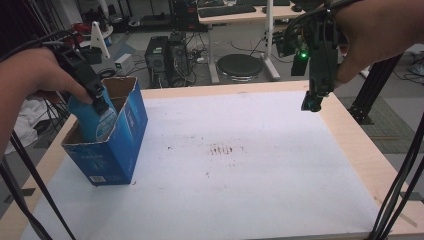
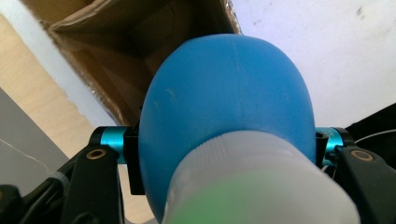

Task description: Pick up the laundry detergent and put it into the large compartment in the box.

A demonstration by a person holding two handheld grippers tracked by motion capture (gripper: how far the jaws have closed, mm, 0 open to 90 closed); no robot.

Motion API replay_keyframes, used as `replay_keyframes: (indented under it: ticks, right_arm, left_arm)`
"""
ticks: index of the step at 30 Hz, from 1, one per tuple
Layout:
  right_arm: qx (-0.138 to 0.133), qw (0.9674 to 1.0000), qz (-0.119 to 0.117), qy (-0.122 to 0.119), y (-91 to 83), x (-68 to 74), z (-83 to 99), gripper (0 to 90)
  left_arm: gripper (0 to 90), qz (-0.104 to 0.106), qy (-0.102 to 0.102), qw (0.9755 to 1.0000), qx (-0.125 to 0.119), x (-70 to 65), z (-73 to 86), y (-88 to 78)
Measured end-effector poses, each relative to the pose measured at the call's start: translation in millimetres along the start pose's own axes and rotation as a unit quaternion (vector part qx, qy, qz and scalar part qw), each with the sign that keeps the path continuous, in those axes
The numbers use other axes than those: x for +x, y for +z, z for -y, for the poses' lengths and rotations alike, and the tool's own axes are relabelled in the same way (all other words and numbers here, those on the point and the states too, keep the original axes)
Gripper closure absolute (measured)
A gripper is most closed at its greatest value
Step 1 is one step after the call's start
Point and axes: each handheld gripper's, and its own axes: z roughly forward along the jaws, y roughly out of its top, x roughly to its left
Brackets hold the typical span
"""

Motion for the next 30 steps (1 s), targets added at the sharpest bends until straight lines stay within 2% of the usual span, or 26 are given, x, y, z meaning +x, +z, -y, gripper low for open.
replay_keyframes:
  ticks: [3, 8, 15, 18, 21, 23, 25, 28, 30]
  right_arm:
    - [-0.001, 1.0, -0.001, 0.003, 0.7, -0.2, 1.6, 1.8]
    - [0.0, 1.0, -0.003, 0.008, 3.5, -0.7, 3.2, 1.8]
    - [-0.001, 0.9999, -0.006, 0.008, 6.8, -2.4, 2.3, 1.8]
    - [0.0, 1.0, -0.008, 0.004, 9.1, -3.6, 1.1, 1.7]
    - [0.001, 0.9999, -0.009, 0.005, 10.6, -4.3, -0.2, 1.8]
    - [0.002, 1.0, -0.009, 0.002, 10.4, -5.0, -0.8, 1.8]
    - [0.0, 1.0, -0.01, -0.001, 10.7, -6.0, -1.3, 1.8]
    - [0.001, 0.9999, -0.009, 0.004, 11.6, -5.7, -2.4, 1.7]
    - [0.002, 0.9999, -0.01, 0.001, 12.0, -6.0, -3.0, 1.7]
  left_arm:
    - [38.6, -0.001, 0.014, 0.9999, 0.006, 0.8, -1.2, 8.2]
    - [38.6, -0.003, 0.055, 0.9985, 0.008, 0.6, -1.3, 22.8]
    - [38.6, -0.001, 0.089, 0.996, 0.012, 2.6, -1.8, 45.3]
    - [38.6, -0.006, 0.123, 0.9922, 0.02, 4.6, -2.2, 52.4]
    - [38.5, -0.013, 0.141, 0.9896, 0.024, 6.1, -1.9, 58.2]
    - [38.5, -0.013, 0.151, 0.9882, 0.024, 7.1, -1.3, 61.9]
    - [38.5, -0.01, 0.149, 0.9886, 0.02, 7.9, -0.5, 65.0]
    - [38.6, -0.007, 0.156, 0.9875, 0.021, 11.1, 0.4, 68.8]
    - [38.5, -0.006, 0.165, 0.9861, 0.019, 11.9, 0.7, 69.3]
